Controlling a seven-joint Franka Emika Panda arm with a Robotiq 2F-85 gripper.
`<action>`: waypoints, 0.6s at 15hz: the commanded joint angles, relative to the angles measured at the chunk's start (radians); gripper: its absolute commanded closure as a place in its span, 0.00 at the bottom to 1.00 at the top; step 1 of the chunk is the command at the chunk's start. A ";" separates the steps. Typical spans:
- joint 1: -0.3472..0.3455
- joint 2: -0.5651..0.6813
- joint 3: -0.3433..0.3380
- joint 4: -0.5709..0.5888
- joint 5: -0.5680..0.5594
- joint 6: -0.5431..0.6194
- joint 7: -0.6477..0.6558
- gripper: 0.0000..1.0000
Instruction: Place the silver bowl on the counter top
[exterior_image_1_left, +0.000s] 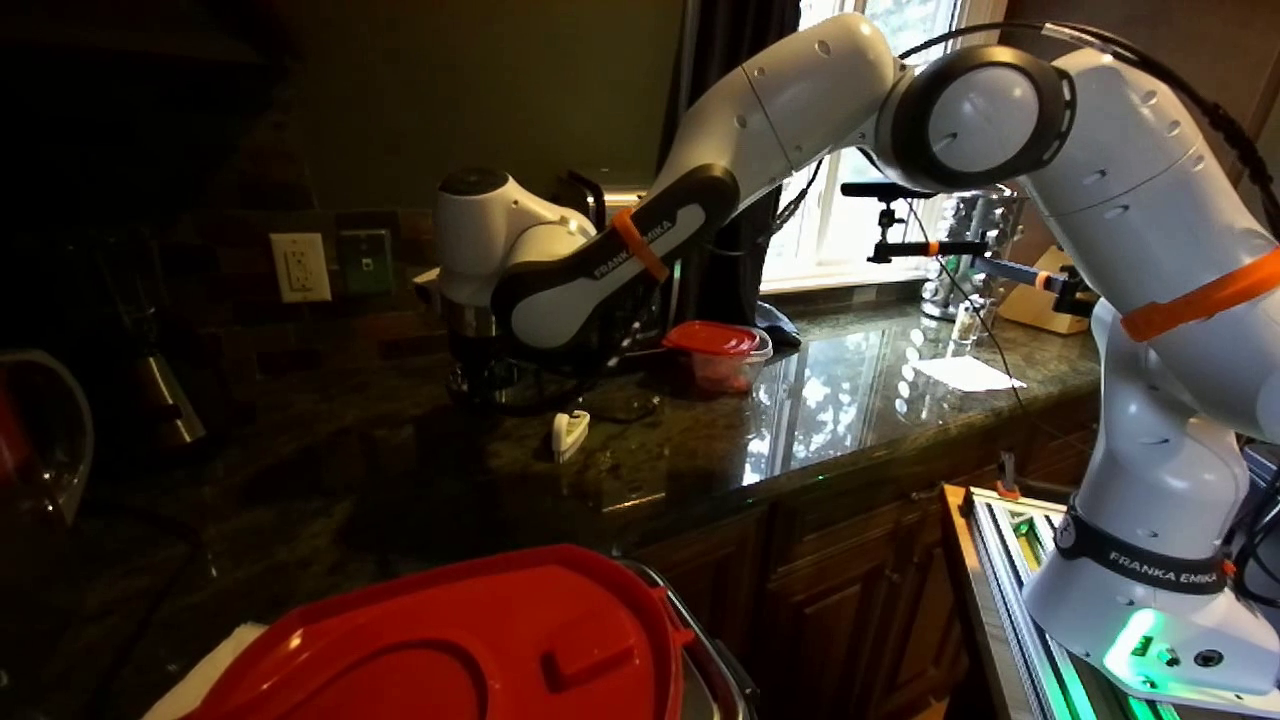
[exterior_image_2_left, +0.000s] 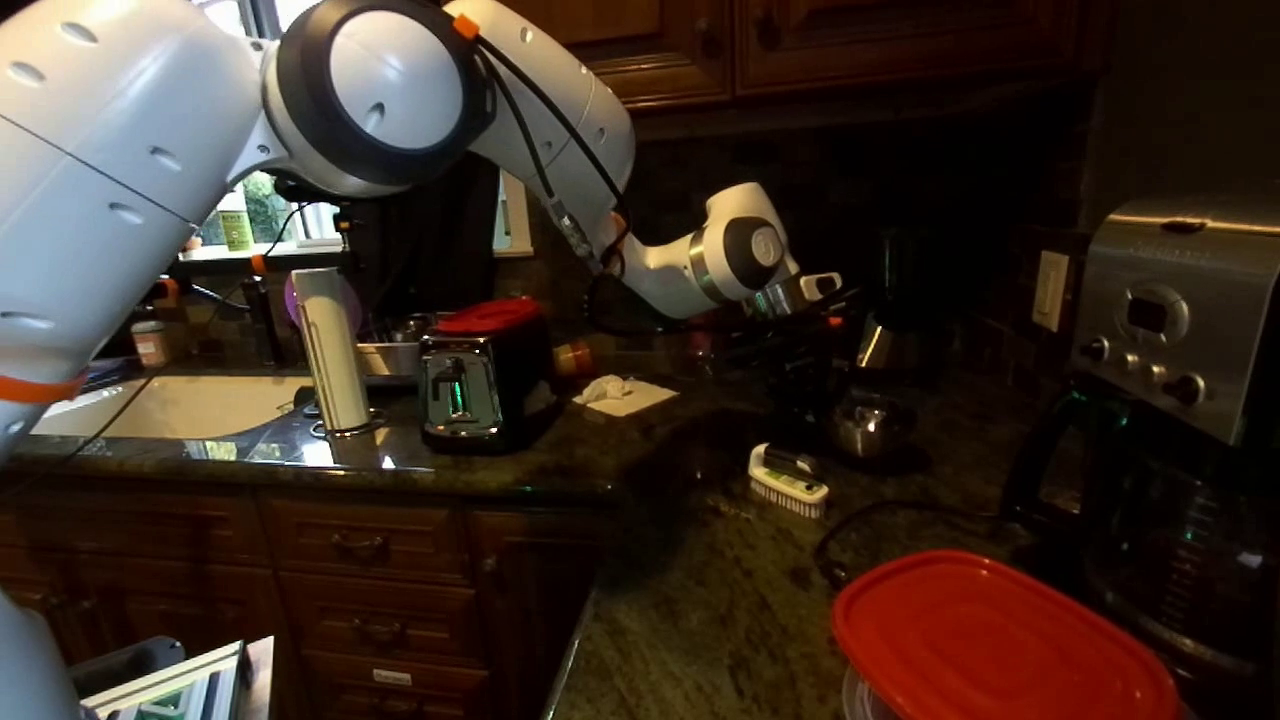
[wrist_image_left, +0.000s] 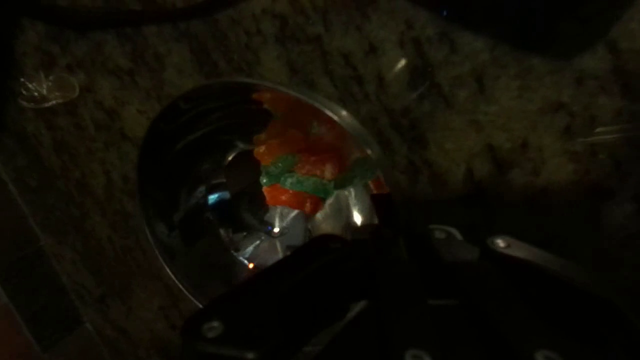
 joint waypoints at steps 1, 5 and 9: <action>-0.013 0.067 0.019 0.104 0.051 -0.051 -0.045 0.99; -0.014 0.098 0.019 0.134 0.081 -0.054 -0.047 0.99; -0.006 0.111 0.010 0.148 0.086 -0.059 -0.032 0.68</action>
